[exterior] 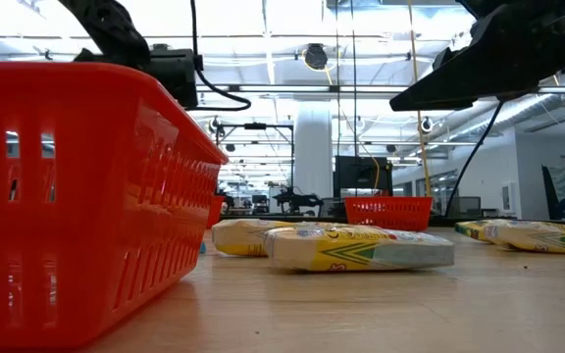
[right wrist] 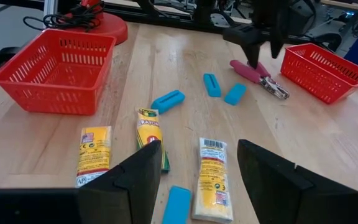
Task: Pick & Place School Supplies
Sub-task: Put the pink hole puncher into the top right red bin
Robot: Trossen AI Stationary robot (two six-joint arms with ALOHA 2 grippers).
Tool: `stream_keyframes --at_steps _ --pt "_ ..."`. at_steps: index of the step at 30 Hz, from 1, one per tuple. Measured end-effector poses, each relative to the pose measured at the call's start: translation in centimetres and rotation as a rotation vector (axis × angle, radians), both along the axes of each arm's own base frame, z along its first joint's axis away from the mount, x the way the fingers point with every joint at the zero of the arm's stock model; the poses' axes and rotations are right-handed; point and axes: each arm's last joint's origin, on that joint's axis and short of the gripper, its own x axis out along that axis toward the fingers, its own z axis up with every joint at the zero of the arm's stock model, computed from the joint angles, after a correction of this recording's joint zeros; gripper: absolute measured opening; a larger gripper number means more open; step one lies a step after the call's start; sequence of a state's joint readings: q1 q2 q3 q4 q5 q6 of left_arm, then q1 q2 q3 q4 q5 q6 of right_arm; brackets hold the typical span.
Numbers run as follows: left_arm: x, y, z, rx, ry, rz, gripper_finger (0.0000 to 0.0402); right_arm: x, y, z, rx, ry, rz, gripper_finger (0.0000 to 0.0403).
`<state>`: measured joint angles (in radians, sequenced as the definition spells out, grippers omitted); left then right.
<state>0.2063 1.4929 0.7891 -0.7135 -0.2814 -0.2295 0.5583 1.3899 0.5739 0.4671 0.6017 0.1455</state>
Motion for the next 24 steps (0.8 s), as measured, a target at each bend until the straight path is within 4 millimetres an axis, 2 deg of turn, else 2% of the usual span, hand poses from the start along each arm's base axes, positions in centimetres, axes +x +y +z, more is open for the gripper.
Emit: stream_keyframes --at_steps 10,15,24 --pt "-0.2 1.0 0.0 -0.045 -0.011 0.022 0.0294 0.0 0.0 0.0 0.004 0.0 -0.001 0.0201" --pt "-0.9 1.2 -0.7 -0.072 0.003 0.042 0.0288 0.0 0.0 0.0 0.004 0.0 -0.001 0.0201" --pt "-1.3 1.2 -1.5 -0.12 -0.016 0.056 0.02 0.0 0.0 0.0 0.0 0.0 0.0 0.0201"
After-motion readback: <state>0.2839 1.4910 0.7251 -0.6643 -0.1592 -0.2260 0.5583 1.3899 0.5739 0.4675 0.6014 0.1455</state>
